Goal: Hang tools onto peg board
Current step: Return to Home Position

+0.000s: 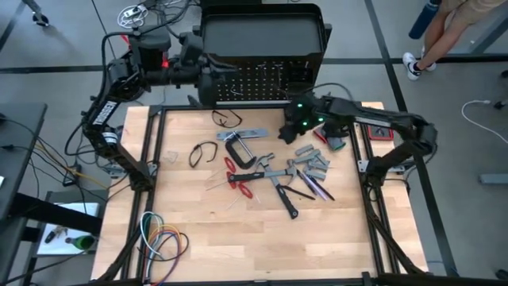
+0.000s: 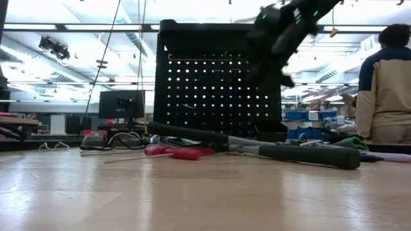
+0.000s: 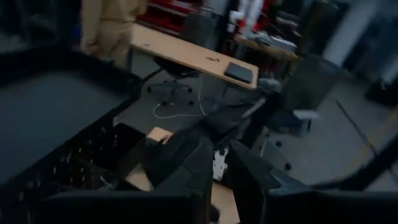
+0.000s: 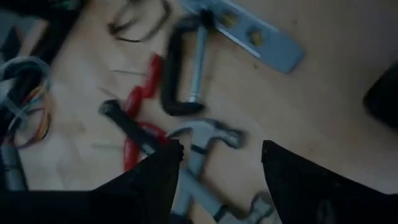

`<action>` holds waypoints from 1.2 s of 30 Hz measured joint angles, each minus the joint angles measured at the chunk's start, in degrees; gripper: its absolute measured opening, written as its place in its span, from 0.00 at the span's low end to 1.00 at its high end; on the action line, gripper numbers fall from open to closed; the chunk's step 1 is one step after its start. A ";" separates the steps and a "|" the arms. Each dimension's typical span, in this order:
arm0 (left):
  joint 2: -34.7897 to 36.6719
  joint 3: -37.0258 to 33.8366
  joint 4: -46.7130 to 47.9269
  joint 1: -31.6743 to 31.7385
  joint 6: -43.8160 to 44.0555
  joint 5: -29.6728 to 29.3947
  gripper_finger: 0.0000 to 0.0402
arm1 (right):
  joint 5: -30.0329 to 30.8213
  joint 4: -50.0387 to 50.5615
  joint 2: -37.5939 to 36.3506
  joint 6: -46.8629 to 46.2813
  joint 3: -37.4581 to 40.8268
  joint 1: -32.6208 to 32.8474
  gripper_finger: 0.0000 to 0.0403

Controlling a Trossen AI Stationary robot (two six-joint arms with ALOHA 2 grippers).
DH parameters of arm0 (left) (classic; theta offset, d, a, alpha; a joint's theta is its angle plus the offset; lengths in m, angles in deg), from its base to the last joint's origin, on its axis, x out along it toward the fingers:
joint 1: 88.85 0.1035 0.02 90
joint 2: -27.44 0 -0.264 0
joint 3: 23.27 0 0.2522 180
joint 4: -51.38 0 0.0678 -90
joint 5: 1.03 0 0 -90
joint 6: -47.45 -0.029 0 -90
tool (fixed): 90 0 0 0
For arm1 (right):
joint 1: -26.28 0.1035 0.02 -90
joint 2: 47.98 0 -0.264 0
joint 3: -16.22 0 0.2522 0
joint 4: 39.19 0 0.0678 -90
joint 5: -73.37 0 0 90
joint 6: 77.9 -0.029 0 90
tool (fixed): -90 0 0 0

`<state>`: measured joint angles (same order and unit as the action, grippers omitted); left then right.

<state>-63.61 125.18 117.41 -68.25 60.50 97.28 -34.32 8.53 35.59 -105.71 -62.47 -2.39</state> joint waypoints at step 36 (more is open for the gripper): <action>-5.96 -29.76 -31.07 -7.50 2.35 9.60 0.03 | -1.54 -19.80 -62.52 -17.85 30.24 -0.02 0.33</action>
<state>-69.58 95.42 86.33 -75.75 62.85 106.88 -35.86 -11.27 -26.93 -123.57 -32.23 -2.40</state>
